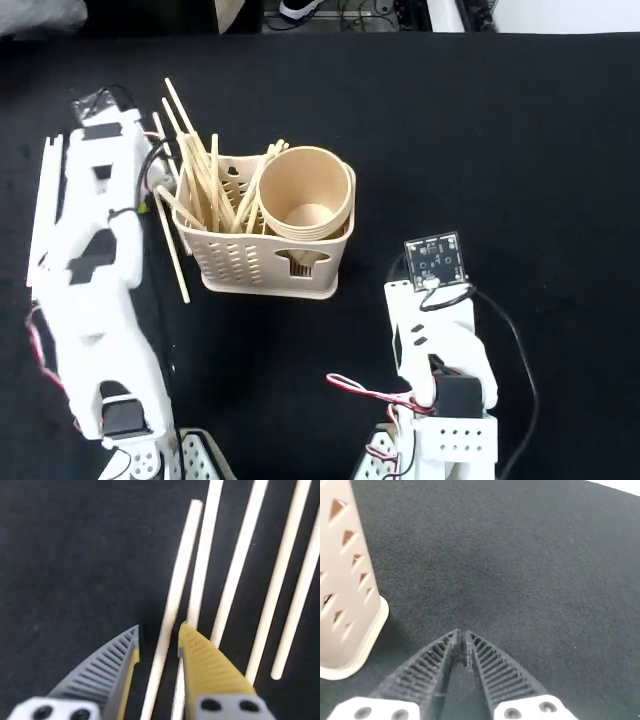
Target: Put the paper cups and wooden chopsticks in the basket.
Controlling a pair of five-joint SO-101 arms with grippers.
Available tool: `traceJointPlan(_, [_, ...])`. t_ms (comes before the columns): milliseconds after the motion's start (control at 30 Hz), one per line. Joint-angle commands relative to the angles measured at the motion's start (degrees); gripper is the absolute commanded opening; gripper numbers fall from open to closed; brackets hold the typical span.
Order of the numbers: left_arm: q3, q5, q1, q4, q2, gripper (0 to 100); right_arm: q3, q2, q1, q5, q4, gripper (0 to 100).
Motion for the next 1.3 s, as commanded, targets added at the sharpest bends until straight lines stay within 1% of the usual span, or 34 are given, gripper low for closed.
traceJointPlan(0, [-15.4,0.7,1.2,6.9,6.5,14,-0.4,-3.2,0.6,0.1,0.3,1.1])
traceJointPlan(100, [-21.8,0.8,1.3,12.6,8.8,14,-0.4,-3.2,0.6,0.1,0.3,1.1])
traceJointPlan(167, [-24.9,0.8,1.4,14.9,9.4,14,-0.4,-3.2,0.6,0.1,0.3,1.1])
traceJointPlan(267, [-27.4,2.1,1.2,17.9,9.0,13,-0.4,-3.2,0.6,0.1,0.3,1.1])
traceJointPlan(367, [-29.3,3.1,1.4,19.3,9.4,13,-0.4,-3.2,0.6,0.1,0.3,1.1])
traceJointPlan(467, [-29.3,5.6,1.6,18.1,10.0,14,-0.4,-3.2,0.6,0.1,0.3,1.1])
traceJointPlan(633, [-29.1,9.0,2.2,12.9,13.7,14,-0.4,-3.2,0.6,0.1,0.3,1.1])
traceJointPlan(767, [-29.5,11.5,2.1,12.0,17.2,14,-0.4,-3.2,0.6,0.1,0.3,1.1])
traceJointPlan(867, [-29.8,11.6,2.2,12.5,18.2,13,-0.4,-3.2,0.6,0.1,0.3,1.1])
traceJointPlan(1000, [-30.1,11.5,2.2,15.5,18.4,13,-0.4,-3.2,0.6,0.1,0.3,1.1])
traceJointPlan(1100, [-30.1,11.0,1.8,16.4,18.4,6,-0.4,-3.2,0.6,0.1,0.3,1.1])
traceJointPlan(1133, [-30.1,9.7,1.8,16.4,18.4,5,-0.4,-3.2,0.6,0.1,0.3,1.1])
traceJointPlan(1267, [-30.0,8.1,2.1,16.8,18.4,3,-0.4,-3.2,0.6,0.1,0.3,1.1])
